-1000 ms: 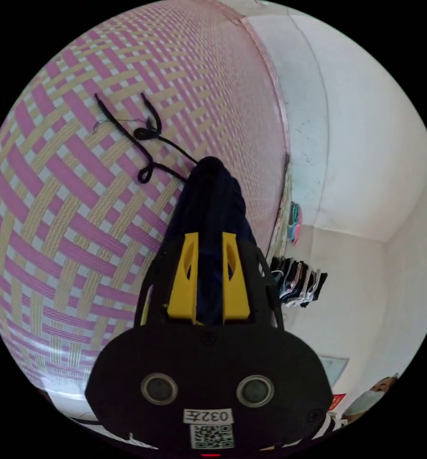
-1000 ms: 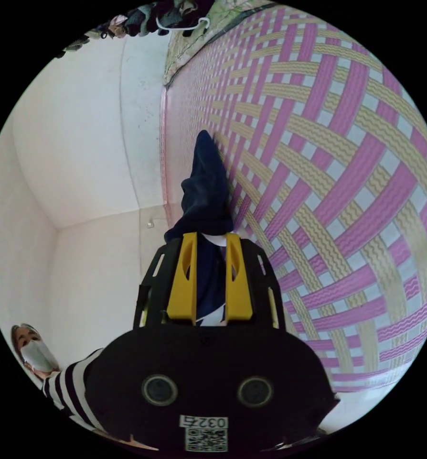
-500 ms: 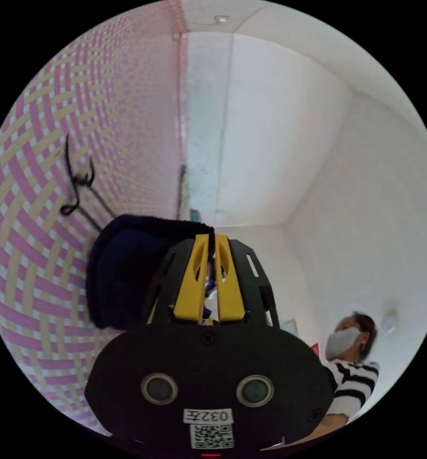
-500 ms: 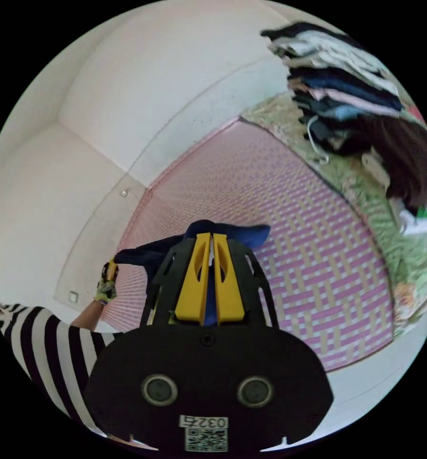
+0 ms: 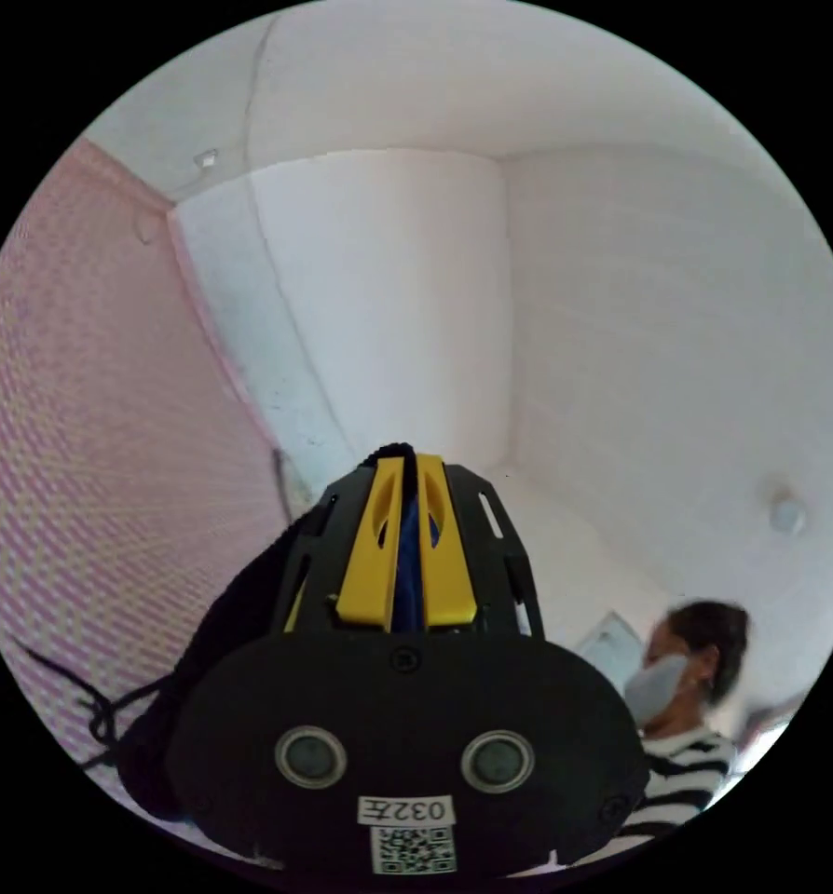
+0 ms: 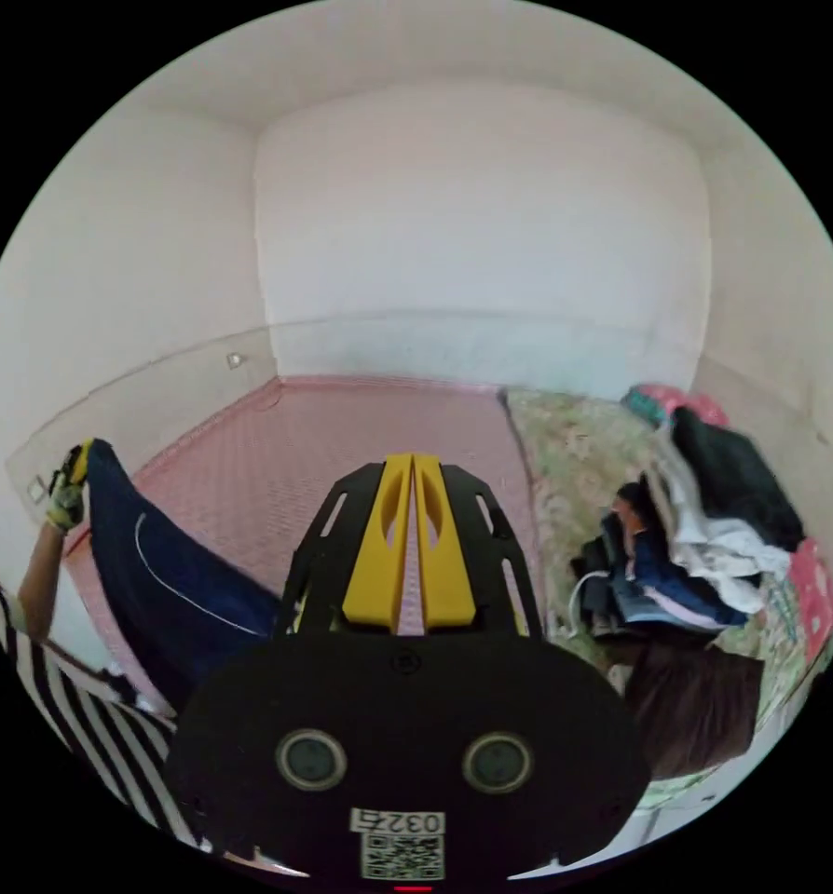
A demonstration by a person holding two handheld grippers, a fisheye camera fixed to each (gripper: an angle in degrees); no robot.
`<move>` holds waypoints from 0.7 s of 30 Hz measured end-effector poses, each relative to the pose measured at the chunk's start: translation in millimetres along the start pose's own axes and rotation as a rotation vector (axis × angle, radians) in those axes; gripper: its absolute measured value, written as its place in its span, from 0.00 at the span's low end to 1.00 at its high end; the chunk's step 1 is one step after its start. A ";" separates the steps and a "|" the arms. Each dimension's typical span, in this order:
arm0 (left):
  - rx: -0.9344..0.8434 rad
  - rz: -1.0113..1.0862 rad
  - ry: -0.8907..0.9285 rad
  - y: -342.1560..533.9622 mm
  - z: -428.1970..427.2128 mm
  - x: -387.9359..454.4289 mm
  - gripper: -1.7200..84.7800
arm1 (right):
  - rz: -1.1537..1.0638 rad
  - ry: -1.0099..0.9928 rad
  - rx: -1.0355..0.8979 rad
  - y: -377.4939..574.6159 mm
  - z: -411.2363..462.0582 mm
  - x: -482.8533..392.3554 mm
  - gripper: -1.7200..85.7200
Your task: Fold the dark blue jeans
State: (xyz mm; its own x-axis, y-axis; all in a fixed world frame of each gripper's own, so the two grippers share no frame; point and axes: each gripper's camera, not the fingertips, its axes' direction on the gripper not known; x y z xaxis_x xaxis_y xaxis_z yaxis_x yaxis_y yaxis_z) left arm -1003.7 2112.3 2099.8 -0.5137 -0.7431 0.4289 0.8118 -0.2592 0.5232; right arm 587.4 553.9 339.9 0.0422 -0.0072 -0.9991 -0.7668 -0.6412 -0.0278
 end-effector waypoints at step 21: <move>0.145 -0.662 -0.842 119.7 -219.3 -179.0 0.10 | 0.804 -0.049 -0.729 344.0 88.3 28.4 0.12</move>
State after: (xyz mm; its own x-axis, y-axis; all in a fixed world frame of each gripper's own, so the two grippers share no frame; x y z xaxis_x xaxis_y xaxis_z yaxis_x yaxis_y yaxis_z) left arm -753.7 2079.0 1924.2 -0.9088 0.1949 0.3689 0.2911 -0.3371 0.8953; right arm 268.3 400.8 299.1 -0.3402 -0.6087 -0.7168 0.0071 -0.7639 0.6453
